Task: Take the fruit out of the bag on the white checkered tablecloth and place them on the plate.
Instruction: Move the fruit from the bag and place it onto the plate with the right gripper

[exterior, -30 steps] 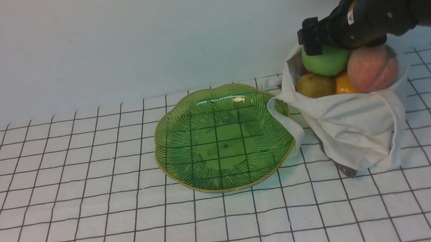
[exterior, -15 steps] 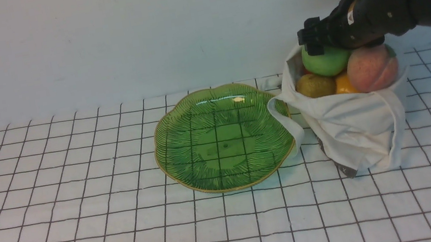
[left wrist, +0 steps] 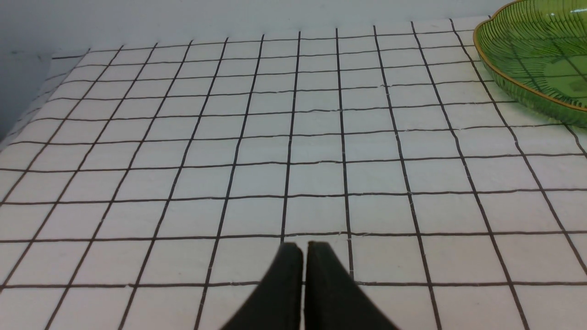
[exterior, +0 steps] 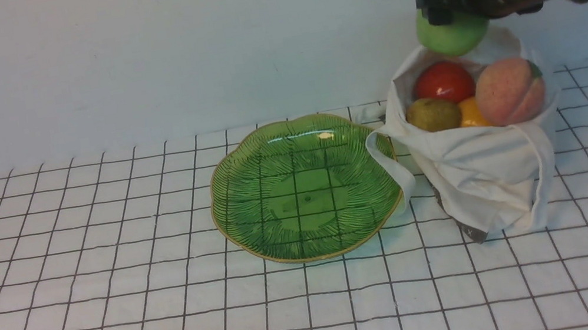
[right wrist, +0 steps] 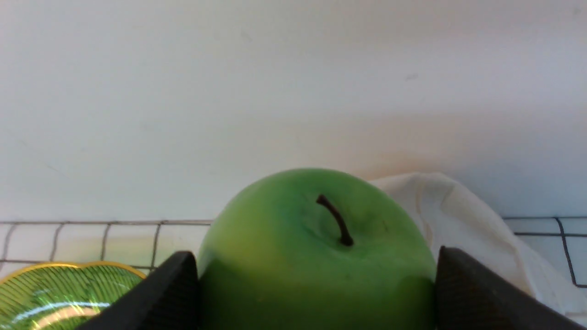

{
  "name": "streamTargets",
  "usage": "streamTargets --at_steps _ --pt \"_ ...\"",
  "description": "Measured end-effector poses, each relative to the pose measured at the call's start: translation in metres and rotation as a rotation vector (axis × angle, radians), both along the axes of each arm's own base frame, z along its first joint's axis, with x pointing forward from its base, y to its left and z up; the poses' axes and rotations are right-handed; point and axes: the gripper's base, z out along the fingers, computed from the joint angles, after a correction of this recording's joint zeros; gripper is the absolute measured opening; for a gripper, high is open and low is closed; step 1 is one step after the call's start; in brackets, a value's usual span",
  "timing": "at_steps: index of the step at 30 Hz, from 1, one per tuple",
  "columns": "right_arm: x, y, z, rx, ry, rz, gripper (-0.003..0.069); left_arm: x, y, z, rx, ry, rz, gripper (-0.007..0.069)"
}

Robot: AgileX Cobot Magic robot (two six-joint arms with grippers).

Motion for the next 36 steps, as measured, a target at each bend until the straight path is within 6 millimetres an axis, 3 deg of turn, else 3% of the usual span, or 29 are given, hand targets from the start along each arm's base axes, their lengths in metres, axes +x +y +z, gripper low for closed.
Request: streamTargets --at_steps 4,7,11,12,13,16,19,22,25,31,36 --pt "-0.017 0.015 0.017 -0.017 0.004 0.064 0.0597 0.0 0.0 0.0 0.0 0.0 0.0 -0.0008" --pt "-0.034 0.05 0.017 -0.033 0.049 0.191 0.0597 0.0 0.0 0.0 0.0 0.0 0.0 -0.0008" --pt "-0.045 0.095 -0.003 -0.03 0.107 0.325 0.0597 0.0 0.0 0.0 0.0 0.0 0.0 -0.0008" --pt "-0.045 0.097 -0.004 -0.031 0.111 0.33 0.0597 0.0 0.0 0.0 0.0 0.0 0.0 -0.0008" --pt "-0.045 0.112 -0.017 -0.036 0.12 0.366 0.0597 0.0 0.0 0.0 0.0 0.0 0.0 -0.0008" --pt "-0.041 0.13 -0.039 -0.045 0.135 0.399 0.0597 0.0 0.0 0.0 0.0 0.0 0.0 -0.0008" --pt "-0.035 0.139 -0.059 -0.05 0.145 0.413 0.0609 0.0 0.0 0.0 0.0 0.0 0.0 -0.0008" --pt "-0.03 0.144 -0.077 -0.054 0.159 0.415 0.0674 0.0 0.0 0.0 0.0 0.0 0.0 -0.0008" --pt "-0.028 0.145 -0.082 -0.056 0.171 0.413 0.0687 0.0 0.0 0.0 0.0 0.0 0.0 -0.0008" --pt "-0.029 0.143 -0.081 -0.08 0.173 0.417 0.0691 0.0 0.0 0.0 0.0 0.0 0.0 -0.0008" --pt "-0.04 0.134 -0.055 -0.132 0.171 0.42 0.0679 0.0 0.0 0.0 0.0 0.0 0.0 -0.0008"
